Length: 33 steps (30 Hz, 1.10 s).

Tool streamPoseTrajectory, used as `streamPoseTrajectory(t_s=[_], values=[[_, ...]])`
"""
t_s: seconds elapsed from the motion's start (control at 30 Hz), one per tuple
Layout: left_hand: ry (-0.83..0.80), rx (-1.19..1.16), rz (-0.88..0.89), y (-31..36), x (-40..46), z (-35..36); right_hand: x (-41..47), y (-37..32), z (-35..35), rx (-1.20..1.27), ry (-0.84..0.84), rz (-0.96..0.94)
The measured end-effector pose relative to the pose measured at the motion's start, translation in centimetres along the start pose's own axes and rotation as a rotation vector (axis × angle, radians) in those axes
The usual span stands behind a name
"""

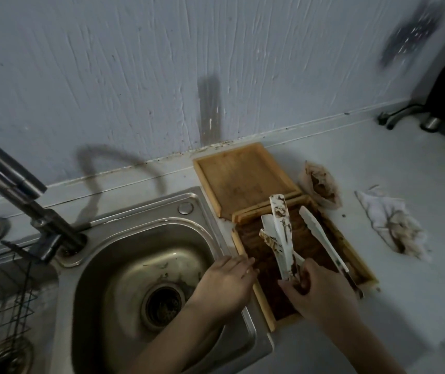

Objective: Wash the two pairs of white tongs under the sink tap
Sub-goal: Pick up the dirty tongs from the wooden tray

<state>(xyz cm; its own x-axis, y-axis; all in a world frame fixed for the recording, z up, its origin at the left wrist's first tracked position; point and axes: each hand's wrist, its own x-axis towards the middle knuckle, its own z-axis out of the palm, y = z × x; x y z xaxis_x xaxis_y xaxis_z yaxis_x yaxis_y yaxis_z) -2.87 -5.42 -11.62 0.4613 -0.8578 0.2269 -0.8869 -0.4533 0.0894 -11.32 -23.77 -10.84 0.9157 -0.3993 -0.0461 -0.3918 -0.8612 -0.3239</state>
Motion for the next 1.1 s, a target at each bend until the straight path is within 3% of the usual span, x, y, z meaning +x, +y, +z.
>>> streamPoseTrajectory(t_s=[0.2, 0.5, 0.8, 1.1], values=[[-0.265, -0.071, -0.068, -0.4, -0.3, 0.5, 0.2, -1.0, 0.4, 0.088, -0.09, 0.039], [-0.247, -0.083, -0.092, -0.2, -0.5, 1.0, 0.0, -2.0, -2.4, 0.889, -0.199, 0.292], [-0.275, -0.194, -0.112, -1.2, -0.6, -0.6, 0.5, -5.3, -4.4, 1.045, -0.351, 0.102], [-0.002, -0.479, -0.42, -5.7, -3.9, -8.4, 1.9, -11.6, -5.7, 1.107, -0.379, -0.092]])
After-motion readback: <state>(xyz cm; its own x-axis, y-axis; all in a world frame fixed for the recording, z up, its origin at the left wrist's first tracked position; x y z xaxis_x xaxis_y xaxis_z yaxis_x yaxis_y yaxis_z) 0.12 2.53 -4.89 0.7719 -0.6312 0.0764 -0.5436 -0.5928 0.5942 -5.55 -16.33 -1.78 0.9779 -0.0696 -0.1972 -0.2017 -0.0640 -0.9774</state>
